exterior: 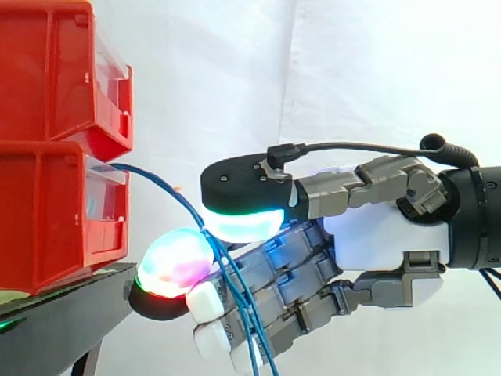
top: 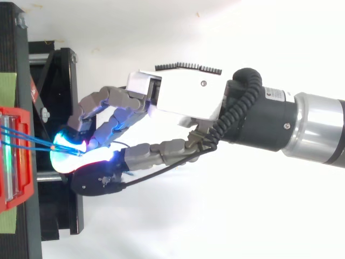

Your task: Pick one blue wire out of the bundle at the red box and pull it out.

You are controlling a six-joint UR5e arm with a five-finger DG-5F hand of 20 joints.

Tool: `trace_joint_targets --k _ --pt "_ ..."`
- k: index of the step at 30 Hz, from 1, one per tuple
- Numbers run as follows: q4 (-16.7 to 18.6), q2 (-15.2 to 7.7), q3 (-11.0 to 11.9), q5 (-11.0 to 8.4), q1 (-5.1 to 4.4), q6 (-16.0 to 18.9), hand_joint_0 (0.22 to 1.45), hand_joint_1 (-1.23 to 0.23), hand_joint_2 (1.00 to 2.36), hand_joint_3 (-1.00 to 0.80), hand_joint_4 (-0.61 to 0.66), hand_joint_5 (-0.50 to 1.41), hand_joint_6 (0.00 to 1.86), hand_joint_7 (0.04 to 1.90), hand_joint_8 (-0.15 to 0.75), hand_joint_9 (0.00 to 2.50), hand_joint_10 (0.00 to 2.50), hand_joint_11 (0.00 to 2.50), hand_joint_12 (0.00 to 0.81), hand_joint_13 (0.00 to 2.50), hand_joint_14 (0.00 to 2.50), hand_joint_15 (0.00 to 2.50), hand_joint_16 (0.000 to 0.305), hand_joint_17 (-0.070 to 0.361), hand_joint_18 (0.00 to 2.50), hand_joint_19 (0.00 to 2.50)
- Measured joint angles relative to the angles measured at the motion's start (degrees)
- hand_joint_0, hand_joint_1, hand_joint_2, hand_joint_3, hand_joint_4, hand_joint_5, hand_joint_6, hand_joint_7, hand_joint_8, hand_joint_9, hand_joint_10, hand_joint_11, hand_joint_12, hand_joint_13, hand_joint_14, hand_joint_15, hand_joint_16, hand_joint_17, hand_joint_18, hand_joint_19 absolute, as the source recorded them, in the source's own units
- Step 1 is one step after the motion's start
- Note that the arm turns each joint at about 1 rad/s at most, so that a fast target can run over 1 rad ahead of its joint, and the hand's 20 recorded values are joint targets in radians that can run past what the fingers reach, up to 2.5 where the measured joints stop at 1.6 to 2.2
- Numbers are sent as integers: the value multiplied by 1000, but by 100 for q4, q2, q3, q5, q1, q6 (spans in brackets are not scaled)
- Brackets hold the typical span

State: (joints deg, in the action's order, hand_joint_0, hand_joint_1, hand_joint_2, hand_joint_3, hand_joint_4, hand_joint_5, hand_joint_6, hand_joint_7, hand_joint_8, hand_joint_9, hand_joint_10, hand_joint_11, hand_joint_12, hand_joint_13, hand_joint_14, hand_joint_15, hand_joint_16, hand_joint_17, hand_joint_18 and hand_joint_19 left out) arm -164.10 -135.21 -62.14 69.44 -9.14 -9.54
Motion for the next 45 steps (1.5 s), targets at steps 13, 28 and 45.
trace_joint_targets --k 13,28,45 --pt "-139 50 0 120 36 19 575 -677 1008 -290 253 -179 911 644 355 847 3 283 413 907 9 319 55 124 815 335" --pt "-342 88 0 261 179 18 586 -699 1010 -249 239 -168 843 707 350 874 3 284 407 948 10 342 55 123 858 368" --pt "-443 147 0 308 219 -6 607 -780 1012 -187 190 -197 933 692 346 813 4 422 407 957 12 386 54 122 887 388"
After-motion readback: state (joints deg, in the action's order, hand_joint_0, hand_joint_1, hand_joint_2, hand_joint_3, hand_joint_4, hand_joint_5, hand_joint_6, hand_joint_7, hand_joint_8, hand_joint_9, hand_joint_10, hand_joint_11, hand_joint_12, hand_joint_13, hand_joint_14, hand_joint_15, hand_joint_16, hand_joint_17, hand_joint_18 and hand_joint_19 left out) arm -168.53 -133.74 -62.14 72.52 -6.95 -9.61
